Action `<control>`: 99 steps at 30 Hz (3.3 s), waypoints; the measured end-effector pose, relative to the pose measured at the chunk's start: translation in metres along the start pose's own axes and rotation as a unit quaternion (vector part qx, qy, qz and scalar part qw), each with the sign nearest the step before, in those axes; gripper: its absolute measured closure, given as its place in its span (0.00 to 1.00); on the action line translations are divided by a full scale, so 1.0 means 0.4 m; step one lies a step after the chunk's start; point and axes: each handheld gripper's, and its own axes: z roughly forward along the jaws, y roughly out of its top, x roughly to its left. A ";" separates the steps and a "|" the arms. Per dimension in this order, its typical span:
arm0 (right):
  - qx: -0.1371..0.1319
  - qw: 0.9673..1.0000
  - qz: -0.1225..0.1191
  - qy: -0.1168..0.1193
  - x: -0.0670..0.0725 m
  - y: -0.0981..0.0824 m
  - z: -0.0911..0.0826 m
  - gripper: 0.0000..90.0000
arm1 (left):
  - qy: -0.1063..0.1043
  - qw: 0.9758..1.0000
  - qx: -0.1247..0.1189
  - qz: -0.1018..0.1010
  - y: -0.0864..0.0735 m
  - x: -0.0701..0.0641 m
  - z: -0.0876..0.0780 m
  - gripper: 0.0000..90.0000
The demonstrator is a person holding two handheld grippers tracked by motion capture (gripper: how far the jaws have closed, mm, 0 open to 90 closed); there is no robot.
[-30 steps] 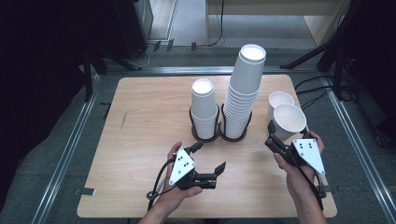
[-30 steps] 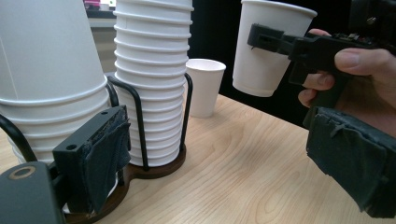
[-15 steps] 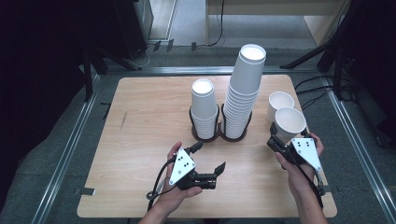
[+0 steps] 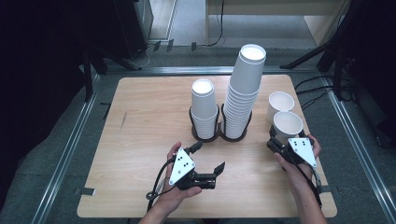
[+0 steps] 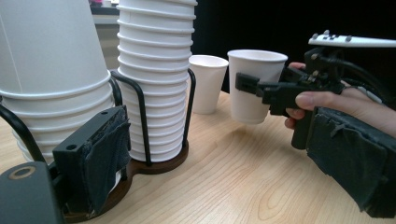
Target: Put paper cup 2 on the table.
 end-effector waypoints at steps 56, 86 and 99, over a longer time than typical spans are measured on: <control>0.068 0.997 -0.004 0.048 -0.009 -0.041 0.029 0.00 | 0.011 1.000 -0.001 -0.009 -0.002 0.020 -0.009 0.08; 0.074 0.996 -0.024 0.043 -0.032 -0.046 -0.057 0.00 | 0.083 0.996 0.019 -0.028 -0.042 0.112 -0.085 0.08; 0.080 0.995 -0.033 0.054 -0.049 -0.059 -0.114 0.00 | 0.157 0.985 0.062 -0.045 -0.129 0.205 -0.206 0.08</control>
